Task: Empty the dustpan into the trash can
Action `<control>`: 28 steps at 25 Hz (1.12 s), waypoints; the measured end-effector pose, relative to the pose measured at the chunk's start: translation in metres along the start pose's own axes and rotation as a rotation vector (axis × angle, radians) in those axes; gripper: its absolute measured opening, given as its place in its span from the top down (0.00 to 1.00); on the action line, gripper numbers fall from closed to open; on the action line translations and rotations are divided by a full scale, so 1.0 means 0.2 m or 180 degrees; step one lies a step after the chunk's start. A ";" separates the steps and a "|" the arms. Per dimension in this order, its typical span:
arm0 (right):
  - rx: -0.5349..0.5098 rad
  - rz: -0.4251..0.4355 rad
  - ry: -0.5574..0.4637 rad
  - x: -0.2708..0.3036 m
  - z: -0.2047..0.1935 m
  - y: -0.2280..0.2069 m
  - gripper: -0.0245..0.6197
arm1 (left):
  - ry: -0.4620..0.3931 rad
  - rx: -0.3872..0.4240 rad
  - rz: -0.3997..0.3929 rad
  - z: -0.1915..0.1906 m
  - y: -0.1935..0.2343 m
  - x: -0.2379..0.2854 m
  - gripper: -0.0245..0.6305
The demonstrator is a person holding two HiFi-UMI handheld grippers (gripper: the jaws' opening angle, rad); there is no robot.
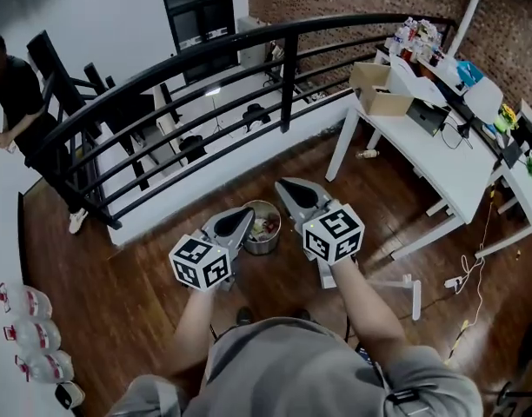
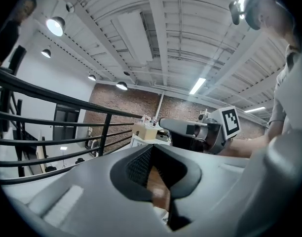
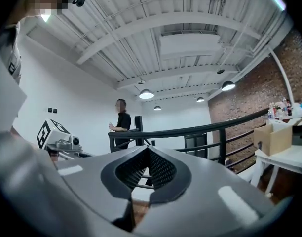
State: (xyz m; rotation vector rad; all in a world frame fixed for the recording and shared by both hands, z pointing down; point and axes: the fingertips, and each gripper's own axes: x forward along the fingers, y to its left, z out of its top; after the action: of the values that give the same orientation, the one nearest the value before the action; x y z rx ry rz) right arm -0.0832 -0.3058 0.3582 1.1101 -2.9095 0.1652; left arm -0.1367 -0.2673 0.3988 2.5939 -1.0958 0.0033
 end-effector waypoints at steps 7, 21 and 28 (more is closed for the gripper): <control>0.0027 0.0045 -0.0100 0.04 0.06 0.05 0.96 | 0.0034 -0.0050 0.0064 -0.02 0.04 -0.02 0.96; -0.0003 -0.0104 -0.0188 -0.03 0.14 -0.03 0.96 | 0.0015 0.0041 -0.0094 0.04 0.02 0.08 0.96; 0.0027 -0.0195 -0.0219 -0.08 0.14 -0.07 0.96 | 0.0043 0.0053 -0.0180 0.02 -0.02 0.11 0.96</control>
State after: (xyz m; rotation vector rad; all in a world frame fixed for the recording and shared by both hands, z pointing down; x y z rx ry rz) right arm -0.0617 -0.3086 0.3300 1.2288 -2.9323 0.1410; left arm -0.1182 -0.2816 0.3959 2.6347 -1.0217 0.0166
